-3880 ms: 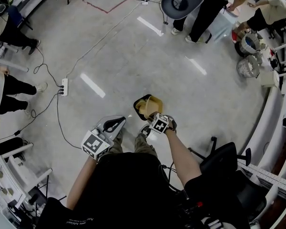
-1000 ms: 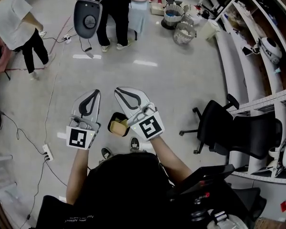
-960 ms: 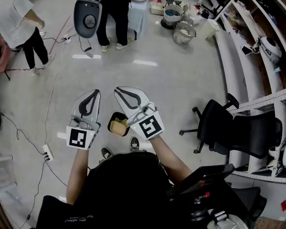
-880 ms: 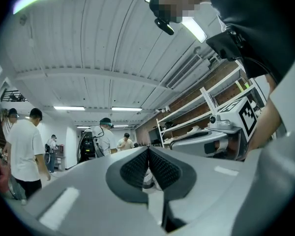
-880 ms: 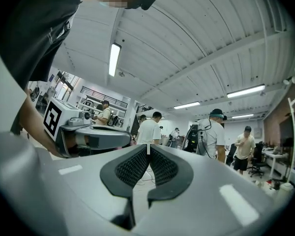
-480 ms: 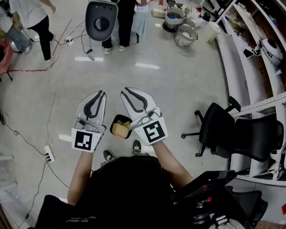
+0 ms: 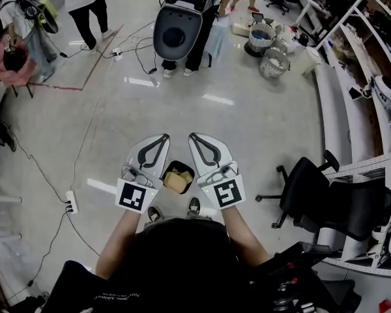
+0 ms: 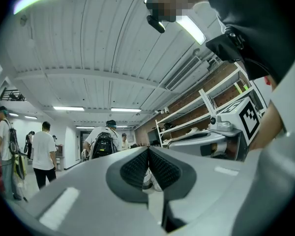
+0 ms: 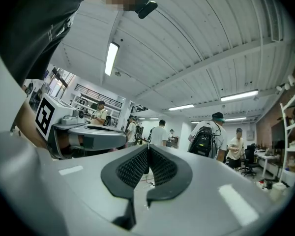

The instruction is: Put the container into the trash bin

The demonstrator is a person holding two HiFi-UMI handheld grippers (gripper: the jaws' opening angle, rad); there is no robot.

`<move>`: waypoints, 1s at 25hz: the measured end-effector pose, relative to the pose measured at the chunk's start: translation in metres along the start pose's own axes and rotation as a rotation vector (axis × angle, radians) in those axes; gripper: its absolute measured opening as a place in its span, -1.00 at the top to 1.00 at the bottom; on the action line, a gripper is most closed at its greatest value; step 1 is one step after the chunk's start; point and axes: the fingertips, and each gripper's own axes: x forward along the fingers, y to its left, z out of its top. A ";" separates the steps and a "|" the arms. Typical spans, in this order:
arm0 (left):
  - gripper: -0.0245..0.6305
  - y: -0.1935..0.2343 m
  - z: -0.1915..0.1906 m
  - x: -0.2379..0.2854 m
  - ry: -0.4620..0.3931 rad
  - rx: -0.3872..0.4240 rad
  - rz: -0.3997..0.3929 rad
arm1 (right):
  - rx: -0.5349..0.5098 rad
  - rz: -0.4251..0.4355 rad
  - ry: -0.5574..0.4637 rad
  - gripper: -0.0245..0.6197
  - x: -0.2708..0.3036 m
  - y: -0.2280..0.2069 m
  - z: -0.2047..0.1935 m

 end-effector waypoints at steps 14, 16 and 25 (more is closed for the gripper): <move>0.92 -0.011 -0.042 -0.013 0.077 -0.083 -0.006 | 0.090 0.051 0.121 0.86 -0.004 0.020 -0.058; 0.92 -0.014 -0.051 -0.013 0.096 -0.100 -0.009 | 0.093 0.054 0.127 0.85 -0.006 0.022 -0.064; 0.92 -0.015 -0.080 -0.013 0.115 -0.117 -0.011 | 0.118 0.080 0.156 0.81 -0.005 0.032 -0.080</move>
